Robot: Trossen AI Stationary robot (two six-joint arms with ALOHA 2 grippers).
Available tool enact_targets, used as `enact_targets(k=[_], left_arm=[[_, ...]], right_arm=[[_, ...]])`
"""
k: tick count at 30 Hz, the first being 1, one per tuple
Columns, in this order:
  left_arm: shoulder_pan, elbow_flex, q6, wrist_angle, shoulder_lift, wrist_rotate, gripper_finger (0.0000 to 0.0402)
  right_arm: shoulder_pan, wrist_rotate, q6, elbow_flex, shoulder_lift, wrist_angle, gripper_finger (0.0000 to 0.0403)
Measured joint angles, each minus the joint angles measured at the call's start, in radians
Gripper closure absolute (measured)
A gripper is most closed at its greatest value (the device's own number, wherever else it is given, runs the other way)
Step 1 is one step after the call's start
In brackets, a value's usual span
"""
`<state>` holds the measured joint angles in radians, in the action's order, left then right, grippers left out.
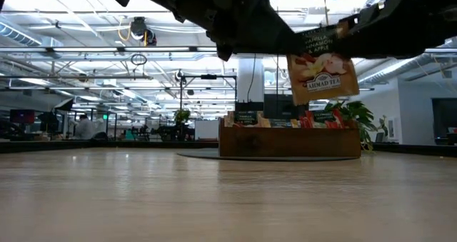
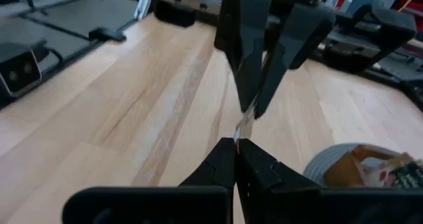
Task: Pick & Place Tea
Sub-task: Put the brown tea bag into the left section of the wooden organiser
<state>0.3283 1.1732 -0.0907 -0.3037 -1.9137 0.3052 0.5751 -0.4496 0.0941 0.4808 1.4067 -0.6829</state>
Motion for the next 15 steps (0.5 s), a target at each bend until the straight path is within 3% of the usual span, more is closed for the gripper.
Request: enact_targets(k=[5,9,15], left_arm=[[0.004,0.0,-0.008,0.034,0.0,0.001,0.0398],[0.015,0.0,-0.009,0.054,0.0,0.013,0.0397],[0.028,0.0,0.0,0.15,0.065,0.141,0.0398]], right_arm=[[0.0,0.005,-0.007,-0.001,0.0,0.045,0.0388],[0.001,0.002,-0.026,-0.001,0.0,0.051,0.0349],[0.001,-0.053,-0.055,-0.001,0.0,0.052,0.0284]])
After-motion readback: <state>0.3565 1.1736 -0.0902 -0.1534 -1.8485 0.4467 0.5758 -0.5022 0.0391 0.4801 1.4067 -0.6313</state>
